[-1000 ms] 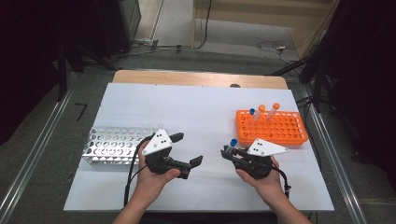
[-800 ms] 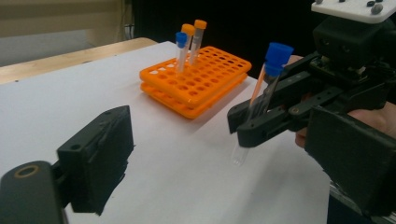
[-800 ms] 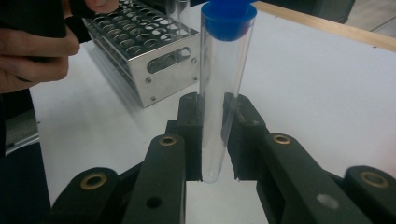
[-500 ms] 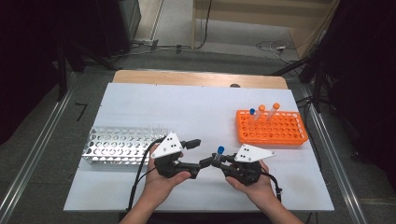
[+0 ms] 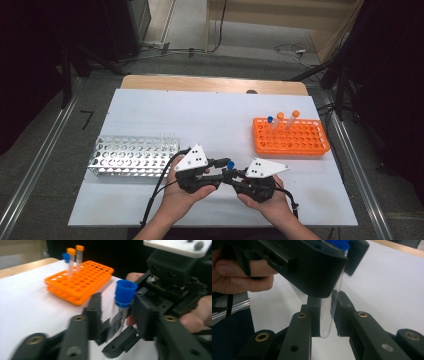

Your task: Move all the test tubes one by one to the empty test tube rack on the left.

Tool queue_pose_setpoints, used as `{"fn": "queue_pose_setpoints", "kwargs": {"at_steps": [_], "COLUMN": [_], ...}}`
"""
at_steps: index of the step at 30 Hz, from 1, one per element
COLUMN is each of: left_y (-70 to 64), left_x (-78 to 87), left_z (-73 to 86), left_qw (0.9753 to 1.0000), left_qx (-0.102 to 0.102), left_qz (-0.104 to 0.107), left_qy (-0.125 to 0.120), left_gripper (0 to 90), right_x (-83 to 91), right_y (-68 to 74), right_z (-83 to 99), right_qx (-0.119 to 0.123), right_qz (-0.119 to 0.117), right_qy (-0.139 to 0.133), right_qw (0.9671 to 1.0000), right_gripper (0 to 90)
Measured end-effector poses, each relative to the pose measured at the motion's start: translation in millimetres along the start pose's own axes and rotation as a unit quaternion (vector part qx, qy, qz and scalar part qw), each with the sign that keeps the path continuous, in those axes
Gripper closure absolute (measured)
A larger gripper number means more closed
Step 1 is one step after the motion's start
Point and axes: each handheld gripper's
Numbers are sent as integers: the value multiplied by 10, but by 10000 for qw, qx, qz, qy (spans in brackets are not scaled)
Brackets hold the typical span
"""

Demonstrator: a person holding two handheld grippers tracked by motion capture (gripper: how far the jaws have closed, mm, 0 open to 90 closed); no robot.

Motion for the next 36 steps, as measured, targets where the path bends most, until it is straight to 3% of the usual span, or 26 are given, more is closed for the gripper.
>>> {"fn": "queue_pose_setpoints", "kwargs": {"at_steps": [10,23,27,36], "left_y": [-34,2,20,68], "left_x": [4,35,52,108], "left_z": [-5,-18,-25,-52], "left_qw": [9995,9994,9994,9989], "left_qx": [-297,-301,-289,-255], "left_qz": [-117,-145,-191,-382], "left_qy": [15,-24,-46,-70], "left_gripper": [763,771,771,771], "right_x": [-1,-4,-7,45], "right_y": [5,-9,-17,-64], "right_z": [0,12,17,7], "right_qx": [-37,-94,-154,-201], "right_qz": [-113,-185,-250,-324], "right_qy": [3,-23,-44,-229], "right_qw": [9999,9998,9996,9990], "right_gripper": [747,705,661,469]}}
Point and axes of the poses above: each handheld gripper's, and its own axes: x roughly backward along the jaws, z roughly out of its underside, y roughly to its left, and after that the axes turned 12 degrees about -y, right-handed
